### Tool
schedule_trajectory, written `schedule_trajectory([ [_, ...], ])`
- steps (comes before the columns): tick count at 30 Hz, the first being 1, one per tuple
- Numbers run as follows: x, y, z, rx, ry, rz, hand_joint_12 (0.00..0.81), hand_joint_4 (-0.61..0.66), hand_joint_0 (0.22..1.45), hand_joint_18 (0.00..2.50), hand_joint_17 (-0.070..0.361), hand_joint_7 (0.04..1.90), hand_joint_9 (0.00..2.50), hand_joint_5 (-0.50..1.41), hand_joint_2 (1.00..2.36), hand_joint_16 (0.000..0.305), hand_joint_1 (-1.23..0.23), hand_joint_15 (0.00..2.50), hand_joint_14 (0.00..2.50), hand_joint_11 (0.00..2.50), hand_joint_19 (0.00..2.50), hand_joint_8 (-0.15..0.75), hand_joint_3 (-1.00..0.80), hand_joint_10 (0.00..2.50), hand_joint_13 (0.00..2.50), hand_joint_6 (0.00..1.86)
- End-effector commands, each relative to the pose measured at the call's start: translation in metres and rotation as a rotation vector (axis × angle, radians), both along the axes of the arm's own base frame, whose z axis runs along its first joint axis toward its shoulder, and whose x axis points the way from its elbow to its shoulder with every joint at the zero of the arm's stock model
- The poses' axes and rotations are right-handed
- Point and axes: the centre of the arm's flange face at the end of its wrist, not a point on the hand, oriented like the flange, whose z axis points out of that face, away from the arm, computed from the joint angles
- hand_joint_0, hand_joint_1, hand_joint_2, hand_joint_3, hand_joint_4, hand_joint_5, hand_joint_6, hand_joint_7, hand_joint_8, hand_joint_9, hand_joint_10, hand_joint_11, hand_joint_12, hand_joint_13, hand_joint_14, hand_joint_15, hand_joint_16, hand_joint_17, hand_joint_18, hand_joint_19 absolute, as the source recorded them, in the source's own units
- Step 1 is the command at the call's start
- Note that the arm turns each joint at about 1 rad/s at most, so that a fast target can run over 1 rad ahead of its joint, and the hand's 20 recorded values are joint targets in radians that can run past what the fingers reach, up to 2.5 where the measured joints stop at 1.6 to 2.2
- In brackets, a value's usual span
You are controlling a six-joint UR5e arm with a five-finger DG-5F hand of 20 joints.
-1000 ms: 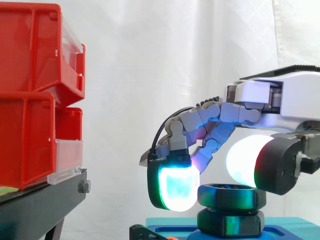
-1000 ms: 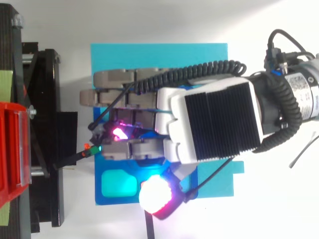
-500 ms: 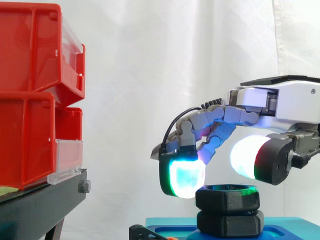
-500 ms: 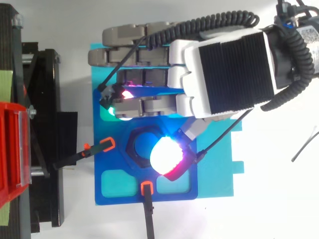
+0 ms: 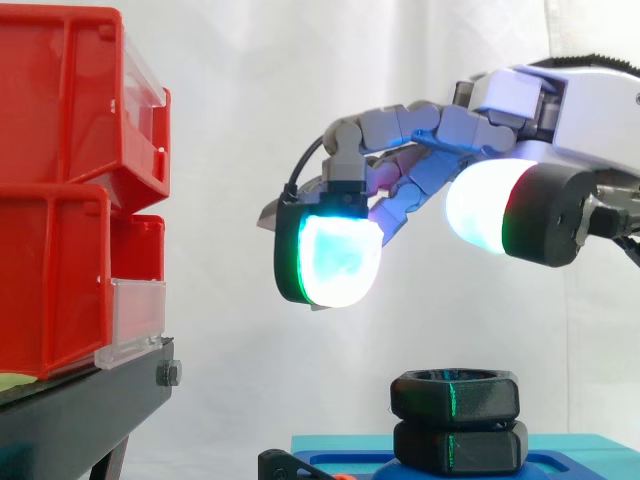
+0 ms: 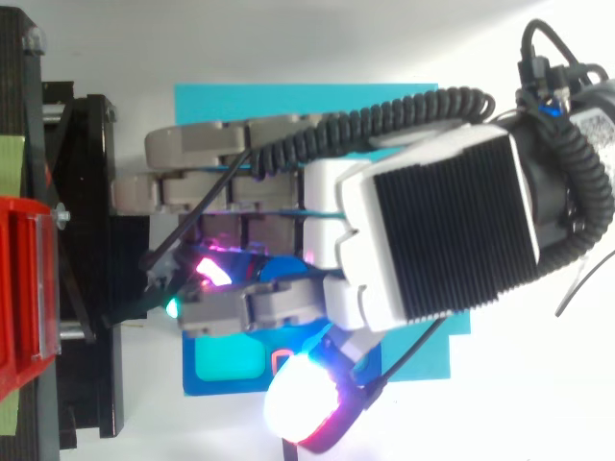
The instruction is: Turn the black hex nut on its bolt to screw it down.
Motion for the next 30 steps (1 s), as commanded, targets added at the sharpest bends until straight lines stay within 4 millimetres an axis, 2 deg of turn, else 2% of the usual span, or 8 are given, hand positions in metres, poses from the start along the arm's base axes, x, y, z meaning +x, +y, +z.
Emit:
schedule_trajectory([
  [1, 0.002, 0.017, -0.002, 0.008, 0.016, -0.019, 0.287, 0.19, 0.49, 0.44, 0.107, 1.23, 0.93, -0.04, 1.0, 0.048, -0.16, 0.0, 0.0, 0.16, 0.21, 0.229, -0.5, 0.01, 0.53, 0.5],
  [10, -0.001, 0.035, -0.011, 0.005, 0.082, -0.01, 0.295, 0.24, 0.49, 0.45, 0.108, 1.14, 0.95, -0.05, 1.0, 0.048, -0.16, 0.0, 0.0, 0.16, 0.21, 0.247, -0.5, 0.01, 0.54, 0.5],
  [12, -0.001, 0.036, -0.019, 0.004, 0.101, -0.013, 0.296, 0.24, 0.49, 0.45, 0.108, 1.14, 0.94, -0.05, 1.0, 0.048, -0.16, 0.0, 0.0, 0.16, 0.21, 0.245, -0.5, 0.01, 0.54, 0.5],
  [19, -0.008, 0.031, -0.044, -0.001, 0.126, -0.019, 0.298, 0.18, 0.49, 0.45, 0.108, 1.27, 0.95, -0.04, 1.0, 0.048, -0.16, 0.01, 0.0, 0.17, 0.2, 0.255, -0.5, 0.01, 0.54, 0.5],
  [24, -0.007, 0.027, -0.043, 0.0, 0.109, -0.021, 0.299, 0.16, 0.49, 0.45, 0.108, 1.43, 0.96, -0.02, 1.0, 0.048, -0.16, 0.0, 0.0, 0.16, 0.21, 0.256, -0.5, 0.01, 0.54, 0.5],
  [30, -0.007, 0.022, -0.042, 0.001, 0.104, -0.027, 0.297, 0.14, 0.49, 0.45, 0.108, 1.36, 0.96, -0.03, 1.0, 0.048, -0.16, 0.0, 0.0, 0.16, 0.21, 0.263, -0.5, 0.01, 0.54, 0.57],
])
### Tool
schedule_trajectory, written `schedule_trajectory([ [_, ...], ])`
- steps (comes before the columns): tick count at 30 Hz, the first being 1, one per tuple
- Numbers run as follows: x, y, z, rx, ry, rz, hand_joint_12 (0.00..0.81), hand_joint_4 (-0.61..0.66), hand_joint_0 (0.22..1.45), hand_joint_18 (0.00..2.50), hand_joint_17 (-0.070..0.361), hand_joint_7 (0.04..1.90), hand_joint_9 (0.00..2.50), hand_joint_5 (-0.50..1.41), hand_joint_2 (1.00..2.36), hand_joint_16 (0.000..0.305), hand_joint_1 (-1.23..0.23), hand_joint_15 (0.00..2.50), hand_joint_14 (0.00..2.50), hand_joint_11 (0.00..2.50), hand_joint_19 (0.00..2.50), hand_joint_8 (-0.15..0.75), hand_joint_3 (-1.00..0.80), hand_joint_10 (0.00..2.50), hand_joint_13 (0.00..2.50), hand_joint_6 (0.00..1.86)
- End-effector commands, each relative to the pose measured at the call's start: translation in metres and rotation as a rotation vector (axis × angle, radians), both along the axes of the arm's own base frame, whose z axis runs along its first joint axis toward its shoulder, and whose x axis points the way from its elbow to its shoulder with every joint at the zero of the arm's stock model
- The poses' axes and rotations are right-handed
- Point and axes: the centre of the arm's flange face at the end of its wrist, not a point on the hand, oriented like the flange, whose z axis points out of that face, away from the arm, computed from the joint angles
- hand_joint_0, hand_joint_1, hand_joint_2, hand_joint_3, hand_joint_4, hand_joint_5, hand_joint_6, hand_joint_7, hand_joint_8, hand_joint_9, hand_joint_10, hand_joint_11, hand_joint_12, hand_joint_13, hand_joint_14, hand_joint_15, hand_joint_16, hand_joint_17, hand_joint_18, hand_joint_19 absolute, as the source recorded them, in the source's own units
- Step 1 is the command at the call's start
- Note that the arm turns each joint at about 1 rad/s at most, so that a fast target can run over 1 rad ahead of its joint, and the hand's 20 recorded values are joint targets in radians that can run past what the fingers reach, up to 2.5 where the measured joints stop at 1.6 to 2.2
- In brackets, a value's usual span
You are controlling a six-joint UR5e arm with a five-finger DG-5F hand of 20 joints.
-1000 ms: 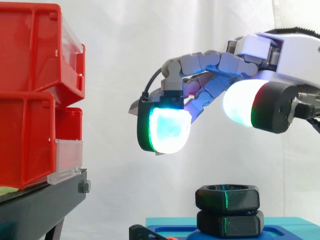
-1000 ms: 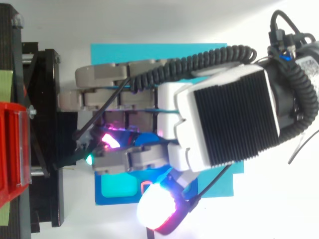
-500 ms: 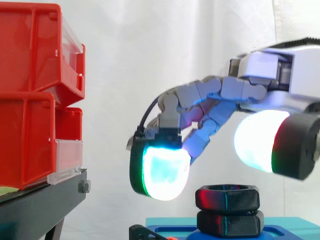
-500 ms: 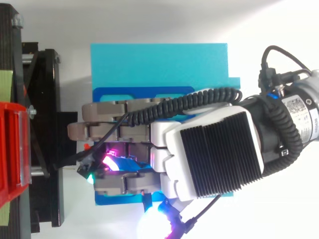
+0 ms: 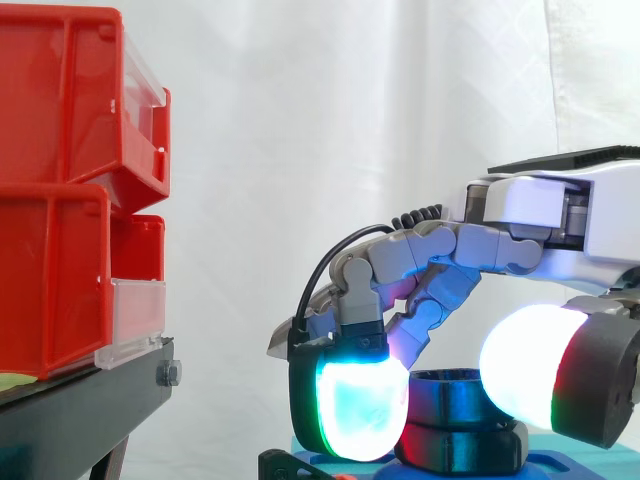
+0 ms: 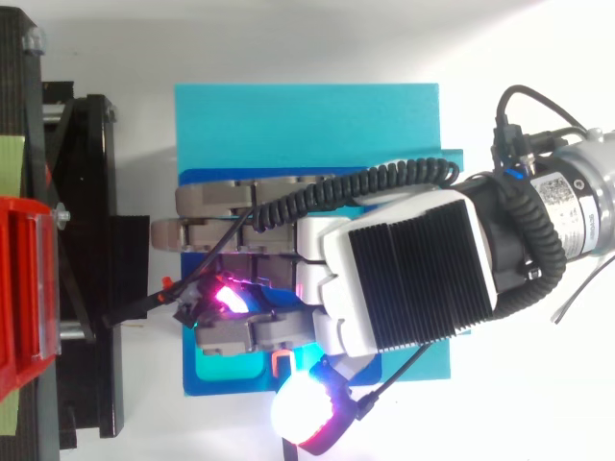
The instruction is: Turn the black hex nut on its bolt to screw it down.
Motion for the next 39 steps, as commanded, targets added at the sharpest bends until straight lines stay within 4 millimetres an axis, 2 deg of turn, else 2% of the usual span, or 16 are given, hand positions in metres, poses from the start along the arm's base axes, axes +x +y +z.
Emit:
schedule_trajectory([
  [1, 0.0, -0.002, 0.0, 0.0, -0.003, -0.001, 0.297, 0.15, 0.49, 0.45, 0.108, 1.35, 0.96, -0.03, 1.0, 0.048, -0.16, 0.0, 0.0, 0.16, 0.21, 0.264, -0.5, 0.01, 0.55, 0.57],
  [11, 0.001, -0.008, 0.002, 0.001, -0.02, -0.009, 0.298, 0.15, 0.49, 0.46, 0.108, 1.33, 0.97, -0.03, 1.0, 0.048, -0.16, 0.02, 0.0, 0.17, 0.21, 0.271, -0.5, 0.01, 0.55, 0.59],
  [35, -0.001, -0.051, 0.009, -0.018, -0.091, 0.004, 0.305, 0.16, 0.48, 0.46, 0.11, 1.36, 0.95, -0.03, 1.0, 0.049, -0.15, 0.02, 0.0, 0.12, 0.21, 0.281, -0.5, 0.01, 0.56, 0.56],
  [39, 0.001, -0.041, 0.012, -0.013, -0.105, 0.018, 0.302, 0.17, 0.48, 0.46, 0.11, 1.42, 0.94, -0.02, 1.0, 0.049, -0.15, 0.0, 0.0, 0.13, 0.2, 0.266, -0.5, 0.01, 0.55, 0.5],
])
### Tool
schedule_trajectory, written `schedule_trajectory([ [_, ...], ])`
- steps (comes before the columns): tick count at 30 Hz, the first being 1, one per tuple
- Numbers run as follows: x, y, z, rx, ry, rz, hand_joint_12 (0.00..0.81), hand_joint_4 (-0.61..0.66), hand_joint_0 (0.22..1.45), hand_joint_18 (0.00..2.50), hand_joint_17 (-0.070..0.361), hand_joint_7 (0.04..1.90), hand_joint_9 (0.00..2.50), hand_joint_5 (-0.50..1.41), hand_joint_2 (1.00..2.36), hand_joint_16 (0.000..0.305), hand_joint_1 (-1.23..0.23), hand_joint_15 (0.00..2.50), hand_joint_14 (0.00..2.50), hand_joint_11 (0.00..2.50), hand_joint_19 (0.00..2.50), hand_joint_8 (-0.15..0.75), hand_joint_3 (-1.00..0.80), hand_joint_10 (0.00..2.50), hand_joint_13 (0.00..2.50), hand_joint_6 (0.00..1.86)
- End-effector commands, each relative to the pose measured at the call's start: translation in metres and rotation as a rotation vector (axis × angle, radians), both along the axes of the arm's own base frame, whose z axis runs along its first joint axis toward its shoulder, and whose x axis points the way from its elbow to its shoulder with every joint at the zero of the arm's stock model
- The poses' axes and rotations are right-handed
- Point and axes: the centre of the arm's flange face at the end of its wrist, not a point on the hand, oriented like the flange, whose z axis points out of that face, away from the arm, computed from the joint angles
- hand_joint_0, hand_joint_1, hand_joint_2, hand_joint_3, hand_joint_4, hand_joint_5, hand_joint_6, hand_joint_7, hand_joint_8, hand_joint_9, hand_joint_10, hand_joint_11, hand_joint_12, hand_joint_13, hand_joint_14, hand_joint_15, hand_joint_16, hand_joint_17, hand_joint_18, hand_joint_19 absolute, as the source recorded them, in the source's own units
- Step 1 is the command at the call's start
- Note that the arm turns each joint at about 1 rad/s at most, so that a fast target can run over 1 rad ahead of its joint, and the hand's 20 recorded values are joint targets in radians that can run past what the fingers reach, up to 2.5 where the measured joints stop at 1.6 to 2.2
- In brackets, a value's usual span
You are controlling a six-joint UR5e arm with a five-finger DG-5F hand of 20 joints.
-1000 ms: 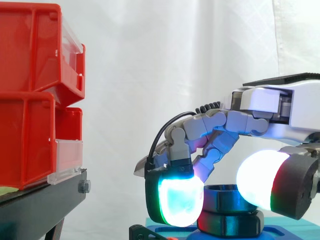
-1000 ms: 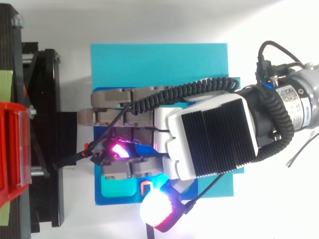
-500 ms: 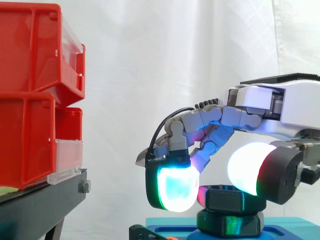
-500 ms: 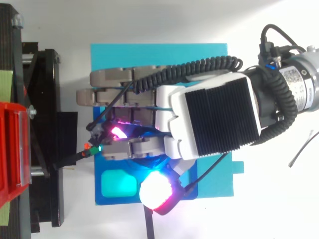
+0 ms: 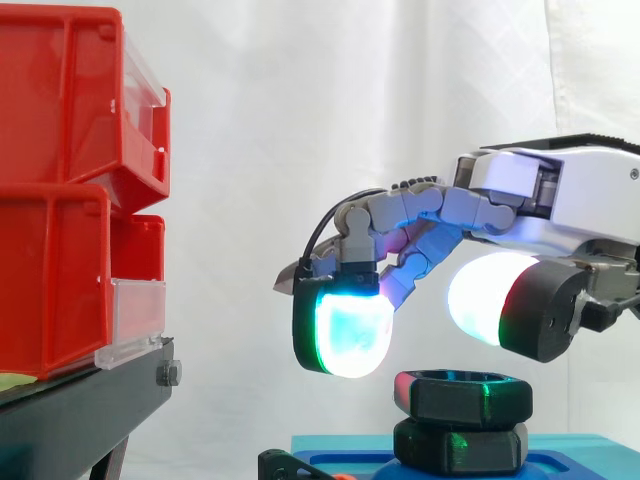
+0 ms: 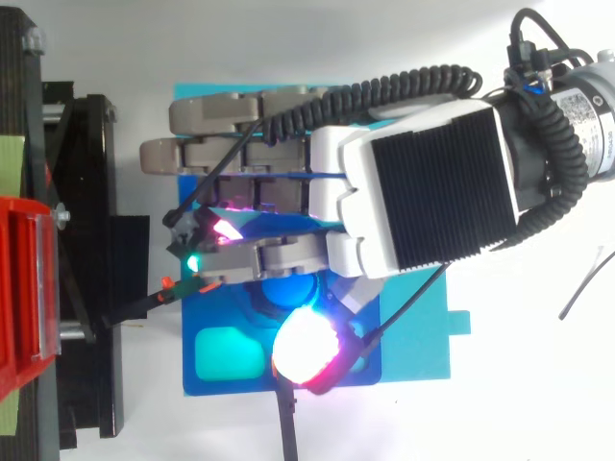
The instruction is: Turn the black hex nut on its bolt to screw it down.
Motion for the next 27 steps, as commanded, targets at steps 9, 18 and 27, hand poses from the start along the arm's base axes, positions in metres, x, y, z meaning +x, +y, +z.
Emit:
schedule_trajectory([
  [9, 0.01, 0.059, 0.006, 0.012, -0.046, 0.066, 0.296, 0.17, 0.48, 0.45, 0.11, 1.36, 0.93, -0.03, 1.0, 0.049, -0.15, 0.0, 0.0, 0.13, 0.2, 0.242, -0.5, 0.01, 0.53, 0.5],
  [18, 0.011, 0.078, 0.002, 0.023, -0.016, 0.047, 0.297, 0.15, 0.48, 0.45, 0.11, 1.41, 0.93, -0.02, 1.0, 0.049, -0.15, 0.0, 0.0, 0.13, 0.21, 0.247, -0.5, 0.0, 0.53, 0.5],
  [27, 0.007, 0.076, -0.003, 0.015, 0.027, 0.049, 0.3, 0.14, 0.48, 0.45, 0.11, 1.41, 0.94, -0.02, 1.0, 0.049, -0.15, 0.0, 0.0, 0.13, 0.21, 0.262, -0.5, 0.0, 0.54, 0.53],
])
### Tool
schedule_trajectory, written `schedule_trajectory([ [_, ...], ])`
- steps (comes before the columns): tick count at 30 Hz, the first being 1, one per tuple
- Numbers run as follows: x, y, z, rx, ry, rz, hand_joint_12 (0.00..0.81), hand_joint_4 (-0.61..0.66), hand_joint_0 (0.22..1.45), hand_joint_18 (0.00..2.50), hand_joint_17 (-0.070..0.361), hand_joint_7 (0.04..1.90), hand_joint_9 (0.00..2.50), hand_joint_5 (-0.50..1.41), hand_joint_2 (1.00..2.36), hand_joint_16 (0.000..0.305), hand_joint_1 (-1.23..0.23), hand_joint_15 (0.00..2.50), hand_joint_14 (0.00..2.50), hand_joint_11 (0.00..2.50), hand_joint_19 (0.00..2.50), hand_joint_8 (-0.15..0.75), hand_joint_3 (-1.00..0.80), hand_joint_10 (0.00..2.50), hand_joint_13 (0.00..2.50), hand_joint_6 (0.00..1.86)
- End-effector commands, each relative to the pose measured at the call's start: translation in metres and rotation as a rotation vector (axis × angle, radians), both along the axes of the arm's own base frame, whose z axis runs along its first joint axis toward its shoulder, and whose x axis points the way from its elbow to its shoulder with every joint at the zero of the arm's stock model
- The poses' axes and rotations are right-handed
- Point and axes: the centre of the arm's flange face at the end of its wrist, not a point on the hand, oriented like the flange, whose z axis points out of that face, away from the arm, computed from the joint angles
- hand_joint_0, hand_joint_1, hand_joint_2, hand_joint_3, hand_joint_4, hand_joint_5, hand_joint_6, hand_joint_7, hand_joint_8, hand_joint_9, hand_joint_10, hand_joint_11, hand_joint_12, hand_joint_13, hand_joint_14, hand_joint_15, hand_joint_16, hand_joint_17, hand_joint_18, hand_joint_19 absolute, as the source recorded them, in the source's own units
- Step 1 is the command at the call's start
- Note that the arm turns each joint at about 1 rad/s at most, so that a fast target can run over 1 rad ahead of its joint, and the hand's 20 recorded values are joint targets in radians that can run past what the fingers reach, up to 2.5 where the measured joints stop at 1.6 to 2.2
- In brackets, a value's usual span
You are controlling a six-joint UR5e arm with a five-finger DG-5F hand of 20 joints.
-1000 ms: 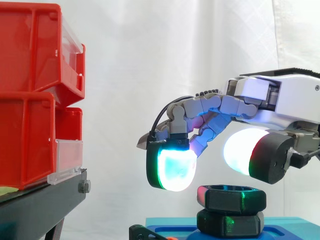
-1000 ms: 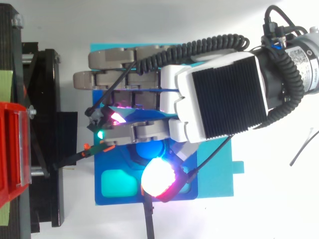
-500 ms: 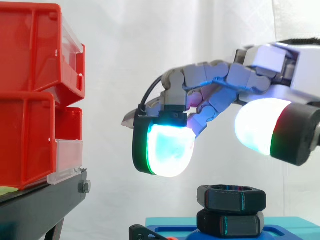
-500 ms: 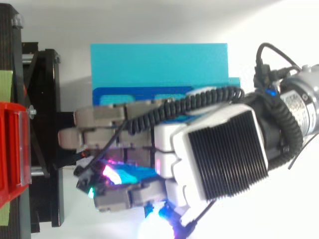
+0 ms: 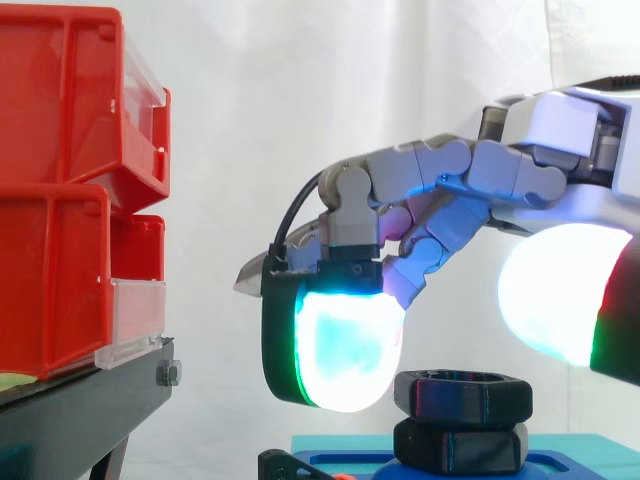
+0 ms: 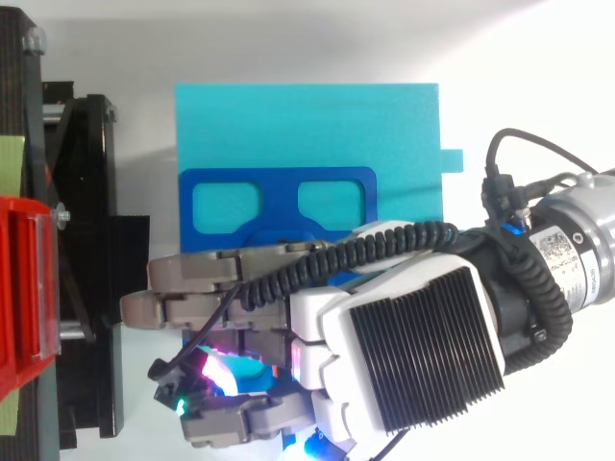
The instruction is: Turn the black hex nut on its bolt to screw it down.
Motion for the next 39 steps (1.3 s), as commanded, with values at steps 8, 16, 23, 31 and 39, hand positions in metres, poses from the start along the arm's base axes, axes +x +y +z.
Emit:
schedule_trajectory([
  [8, -0.003, -0.016, -0.002, -0.018, 0.013, 0.004, 0.302, 0.14, 0.49, 0.45, 0.11, 1.37, 0.94, -0.02, 1.0, 0.049, -0.15, 0.02, 0.0, 0.1, 0.2, 0.276, -0.5, 0.01, 0.55, 0.56],
  [16, -0.005, -0.031, -0.003, -0.032, 0.01, -0.001, 0.303, 0.14, 0.49, 0.46, 0.11, 1.35, 0.96, -0.03, 1.0, 0.049, -0.16, 0.04, 0.0, 0.12, 0.2, 0.293, -0.5, 0.0, 0.56, 0.58],
  [23, -0.006, -0.036, -0.003, -0.048, 0.004, 0.001, 0.306, 0.14, 0.49, 0.46, 0.11, 1.34, 0.95, -0.03, 1.0, 0.049, -0.16, 0.04, 0.0, 0.09, 0.2, 0.301, -0.5, 0.0, 0.56, 0.59],
  [31, -0.007, -0.044, -0.003, -0.048, 0.005, -0.007, 0.305, 0.14, 0.49, 0.46, 0.11, 1.32, 0.95, -0.03, 1.0, 0.049, -0.16, 0.03, 0.0, 0.09, 0.2, 0.291, -0.5, 0.0, 0.56, 0.59],
  [39, -0.009, -0.055, -0.003, -0.055, 0.002, 0.003, 0.303, 0.14, 0.49, 0.46, 0.11, 1.32, 0.95, -0.03, 1.0, 0.049, -0.16, 0.02, 0.0, 0.09, 0.2, 0.283, -0.5, 0.0, 0.56, 0.6],
])
